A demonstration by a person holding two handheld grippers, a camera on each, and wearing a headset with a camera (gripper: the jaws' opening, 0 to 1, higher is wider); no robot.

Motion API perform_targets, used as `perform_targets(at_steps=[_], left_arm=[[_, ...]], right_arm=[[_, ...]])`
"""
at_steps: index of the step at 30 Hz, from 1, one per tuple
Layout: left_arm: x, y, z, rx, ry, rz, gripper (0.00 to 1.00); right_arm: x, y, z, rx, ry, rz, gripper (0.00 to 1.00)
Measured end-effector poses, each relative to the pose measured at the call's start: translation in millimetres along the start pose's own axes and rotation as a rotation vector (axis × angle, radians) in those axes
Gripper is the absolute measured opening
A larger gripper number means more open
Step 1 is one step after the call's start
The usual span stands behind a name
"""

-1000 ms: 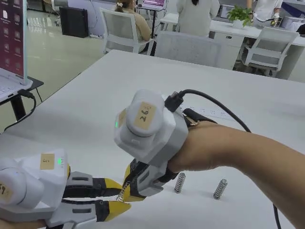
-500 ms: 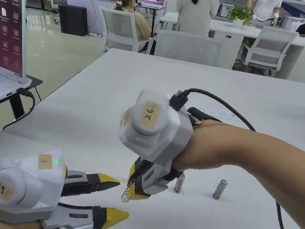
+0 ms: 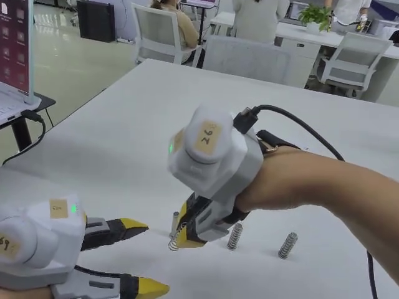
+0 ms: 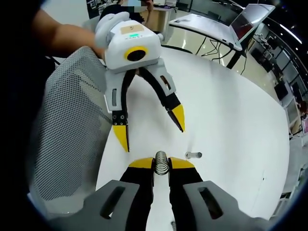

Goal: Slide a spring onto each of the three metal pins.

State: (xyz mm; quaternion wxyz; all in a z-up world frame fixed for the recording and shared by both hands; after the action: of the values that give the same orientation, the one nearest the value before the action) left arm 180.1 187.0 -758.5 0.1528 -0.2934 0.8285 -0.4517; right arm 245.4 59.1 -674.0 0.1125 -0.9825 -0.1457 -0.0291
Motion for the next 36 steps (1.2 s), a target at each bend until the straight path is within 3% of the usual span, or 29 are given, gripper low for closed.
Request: perform_targets(at_steps=[8,18,36], left_arm=[[-0.5,0.9,0.2,-0.013,-0.011,-0.018,0.64],[1.4,2.4,-0.3,-0.020,-0.019,-0.021,0.70],[2.1,4.9,-2.7,-0.027,-0.026,-0.013,0.71]], right_arm=[[11.6,3.1,-9.2,0.007,0.029,0.021,0.08],[29.9,1.2,-12.8,-0.029,0.076,0.020,0.08],[52.0,-8.2,-4.7,-0.113,0.066,-0.017,0.08]])
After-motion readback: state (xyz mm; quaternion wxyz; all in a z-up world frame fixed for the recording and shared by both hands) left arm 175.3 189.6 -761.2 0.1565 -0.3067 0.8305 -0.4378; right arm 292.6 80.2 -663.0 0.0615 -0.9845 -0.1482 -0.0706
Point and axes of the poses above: the centre of the closed fingertips' face, and the gripper's own axes: z roughly forward along the fingers, x roughly to its right, y roughly out of its underside, the point moved 10 cm from there along -z, roughly backward along the fingers, and after that the axes turned 12 degrees about -x, right-handed, at the moved point
